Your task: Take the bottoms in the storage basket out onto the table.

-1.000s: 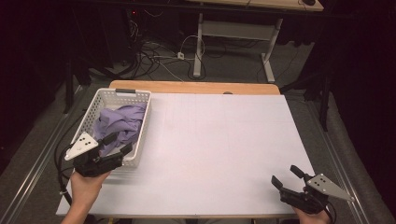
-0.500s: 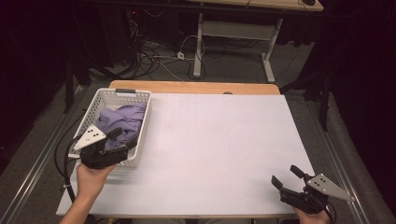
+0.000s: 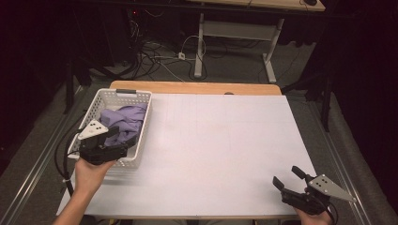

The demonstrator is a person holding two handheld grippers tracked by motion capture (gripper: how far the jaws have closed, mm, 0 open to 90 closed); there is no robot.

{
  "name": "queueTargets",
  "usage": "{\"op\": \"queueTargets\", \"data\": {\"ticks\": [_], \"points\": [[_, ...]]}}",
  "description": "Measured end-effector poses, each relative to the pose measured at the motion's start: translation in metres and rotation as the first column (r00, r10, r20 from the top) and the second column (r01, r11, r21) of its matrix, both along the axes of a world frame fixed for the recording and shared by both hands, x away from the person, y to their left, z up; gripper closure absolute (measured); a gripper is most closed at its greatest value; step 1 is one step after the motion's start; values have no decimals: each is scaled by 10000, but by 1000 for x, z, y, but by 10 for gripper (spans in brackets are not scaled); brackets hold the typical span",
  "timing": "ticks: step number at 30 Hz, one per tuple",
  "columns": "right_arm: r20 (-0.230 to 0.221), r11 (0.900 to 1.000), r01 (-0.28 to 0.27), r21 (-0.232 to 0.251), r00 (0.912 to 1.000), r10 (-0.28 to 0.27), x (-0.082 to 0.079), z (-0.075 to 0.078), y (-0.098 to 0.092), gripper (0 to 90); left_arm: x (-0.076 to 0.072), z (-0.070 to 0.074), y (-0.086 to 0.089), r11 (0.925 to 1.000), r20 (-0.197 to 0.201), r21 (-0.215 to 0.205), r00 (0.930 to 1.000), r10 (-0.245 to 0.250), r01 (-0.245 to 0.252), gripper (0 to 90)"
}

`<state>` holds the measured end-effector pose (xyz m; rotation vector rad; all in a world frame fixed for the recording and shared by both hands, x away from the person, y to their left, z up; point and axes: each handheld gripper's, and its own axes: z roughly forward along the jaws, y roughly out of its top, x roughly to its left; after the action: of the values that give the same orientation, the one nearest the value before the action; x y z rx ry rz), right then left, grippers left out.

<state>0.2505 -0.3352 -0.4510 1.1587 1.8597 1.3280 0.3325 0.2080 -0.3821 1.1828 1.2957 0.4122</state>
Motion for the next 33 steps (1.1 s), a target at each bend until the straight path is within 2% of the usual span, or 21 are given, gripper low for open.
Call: {"op": "queueTargets", "data": {"ticks": [4, 9, 15, 20, 24, 28, 33], "points": [[-23, 10000, -9, 34, 10000, 9, 0, 0, 0, 175, 4, 1, 4, 9999, -203, 43, 9997, 132, -131, 222], [-14, 10000, -21, 8, 10000, 21, 1, 0, 0, 175, 9, -2, 10, 9987, -519, 373, 9979, 377, -358, 186], [-59, 10000, 21, 72, 10000, -20, 1, 0, -1, 175, 18, -4, 22, 9955, -916, 581, 9925, 805, -753, 151], [-63, 10000, -1, 3, 10000, 1, 0, 0, 0, 175, 30, -7, 29, 9888, -1204, 873, 9840, 1311, -1211, 148], [-75, 10000, 11, 32, 10000, -11, 1, 0, 0, 174, 38, -7, 36, 9867, -1442, 770, 9776, 1533, -1434, 147], [-104, 9999, 23, 169, 9999, -21, 1, 0, -1, 173, 50, -8, 38, 9833, -1804, 1111, 9700, 1629, -1445, 138], [-78, 10000, -14, 69, 10000, 15, 1, 0, 0, 173, 70, -15, 36, 9804, -2318, 1388, 9579, 1692, -1395, 125]]}}
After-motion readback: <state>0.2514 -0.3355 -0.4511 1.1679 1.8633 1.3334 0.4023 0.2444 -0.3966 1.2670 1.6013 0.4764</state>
